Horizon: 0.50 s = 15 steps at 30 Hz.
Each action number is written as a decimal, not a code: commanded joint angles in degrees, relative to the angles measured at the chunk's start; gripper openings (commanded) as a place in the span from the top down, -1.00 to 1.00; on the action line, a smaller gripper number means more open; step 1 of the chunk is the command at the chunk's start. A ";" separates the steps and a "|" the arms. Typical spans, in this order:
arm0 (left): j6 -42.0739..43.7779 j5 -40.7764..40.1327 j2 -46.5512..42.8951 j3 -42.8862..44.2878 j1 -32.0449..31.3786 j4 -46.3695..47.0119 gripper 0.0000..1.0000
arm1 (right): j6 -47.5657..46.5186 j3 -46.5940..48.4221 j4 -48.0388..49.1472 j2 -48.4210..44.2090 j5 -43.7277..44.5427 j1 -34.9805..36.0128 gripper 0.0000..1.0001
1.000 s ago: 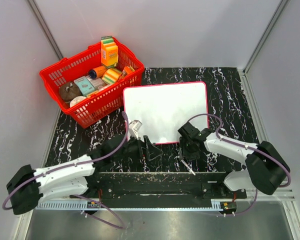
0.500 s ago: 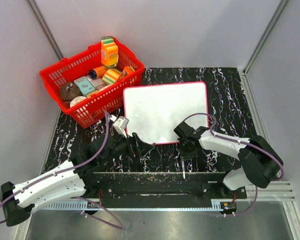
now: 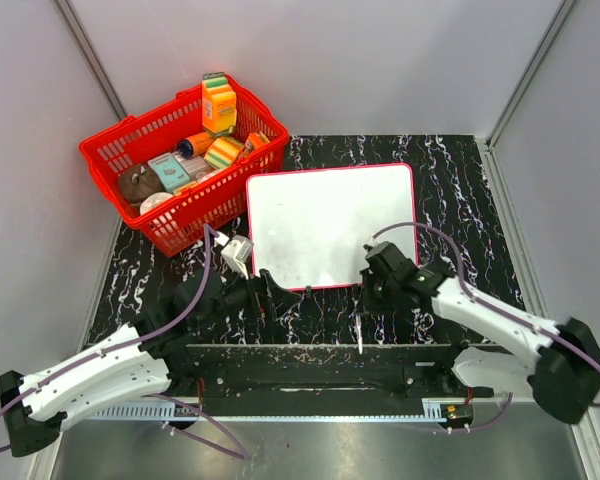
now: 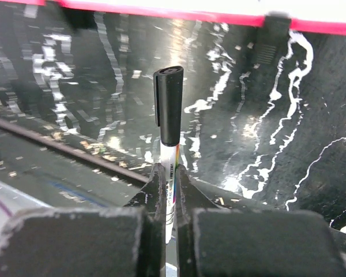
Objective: Write a sentence on the whiteboard
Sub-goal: Pick up the whiteboard marker from the corner of the board.
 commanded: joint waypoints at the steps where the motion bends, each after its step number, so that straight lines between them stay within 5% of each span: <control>1: -0.48 3.55 -1.03 0.43 0.11 3.27 -0.83 | 0.34 3.01 1.25 -9.83 -1.17 0.50 1.00; 8: -1.00 14.62 4.40 -1.78 0.02 12.23 -0.84 | 3.40 2.06 8.36 -22.47 2.70 0.50 1.00; 10: -2.23 16.91 7.66 -3.87 -0.59 21.76 -0.83 | 4.64 0.38 13.18 -24.60 2.88 0.50 1.00; 15: -2.51 13.07 15.55 -6.62 -4.54 34.74 -0.81 | 6.58 -7.96 23.30 -30.05 1.73 0.50 1.00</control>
